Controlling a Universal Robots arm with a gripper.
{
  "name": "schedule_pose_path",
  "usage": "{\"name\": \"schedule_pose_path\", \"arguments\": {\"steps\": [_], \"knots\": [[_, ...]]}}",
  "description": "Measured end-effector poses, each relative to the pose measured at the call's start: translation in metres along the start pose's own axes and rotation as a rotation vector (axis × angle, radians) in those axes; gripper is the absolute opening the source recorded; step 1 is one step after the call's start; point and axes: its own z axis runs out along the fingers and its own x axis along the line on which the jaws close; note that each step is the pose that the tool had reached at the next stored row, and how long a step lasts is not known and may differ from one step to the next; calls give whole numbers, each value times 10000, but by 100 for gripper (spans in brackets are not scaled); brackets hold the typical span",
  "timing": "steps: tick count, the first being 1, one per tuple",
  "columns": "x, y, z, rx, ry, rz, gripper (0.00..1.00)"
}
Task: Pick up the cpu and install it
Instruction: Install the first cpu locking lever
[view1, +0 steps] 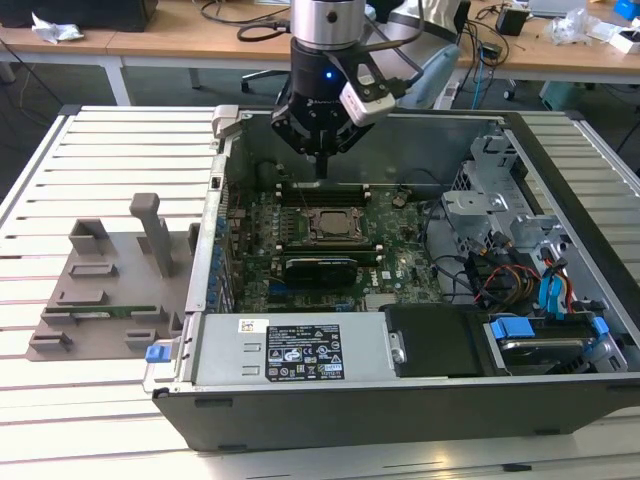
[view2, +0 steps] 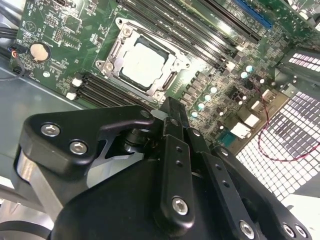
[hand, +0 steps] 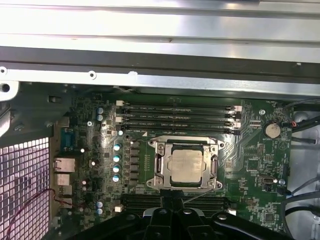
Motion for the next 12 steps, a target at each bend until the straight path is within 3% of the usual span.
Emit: {"name": "schedule_pose_path", "arguments": {"steps": [12], "knots": [[88, 2, 8, 0, 0, 0, 11]]}}
